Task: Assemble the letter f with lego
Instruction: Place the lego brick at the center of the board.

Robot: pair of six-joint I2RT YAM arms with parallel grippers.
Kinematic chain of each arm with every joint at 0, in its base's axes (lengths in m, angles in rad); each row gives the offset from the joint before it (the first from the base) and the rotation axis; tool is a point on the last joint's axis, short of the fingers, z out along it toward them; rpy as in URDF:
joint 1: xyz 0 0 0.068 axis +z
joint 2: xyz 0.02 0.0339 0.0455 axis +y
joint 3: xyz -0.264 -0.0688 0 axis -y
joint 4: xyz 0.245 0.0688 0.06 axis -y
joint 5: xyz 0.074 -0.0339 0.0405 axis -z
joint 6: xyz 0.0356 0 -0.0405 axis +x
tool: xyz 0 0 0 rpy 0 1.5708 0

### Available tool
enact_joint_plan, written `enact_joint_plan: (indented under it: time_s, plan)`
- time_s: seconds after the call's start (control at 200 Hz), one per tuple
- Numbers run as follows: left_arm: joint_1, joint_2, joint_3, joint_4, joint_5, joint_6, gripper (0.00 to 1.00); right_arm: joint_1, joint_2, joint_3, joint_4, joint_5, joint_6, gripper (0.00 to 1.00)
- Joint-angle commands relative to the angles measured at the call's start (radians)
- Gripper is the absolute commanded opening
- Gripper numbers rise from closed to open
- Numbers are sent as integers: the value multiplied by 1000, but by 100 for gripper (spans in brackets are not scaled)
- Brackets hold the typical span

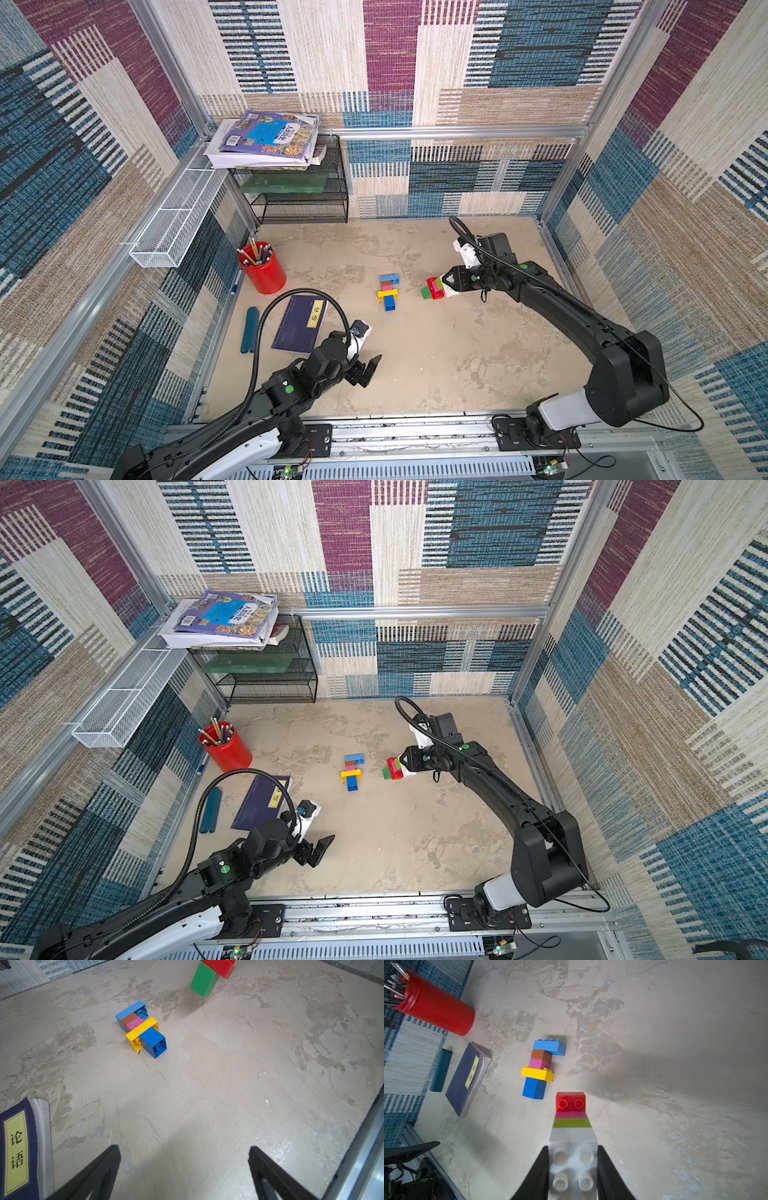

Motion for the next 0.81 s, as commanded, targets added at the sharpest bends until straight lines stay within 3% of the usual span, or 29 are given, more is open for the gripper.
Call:
enact_joint_plan:
  time_s: [0.0, 0.346, 0.801]
  plan:
    - [0, -2, 3, 16, -13, -3, 99, -42, -16, -64, 190, -191, -3, 19]
    - [0, 5, 2, 23, -11, -3, 99, -133, 4, -237, 399, -377, 18, 20]
    - [1, 49, 15, 28, -3, -1, 99, -182, 102, -311, 573, -435, 93, 21]
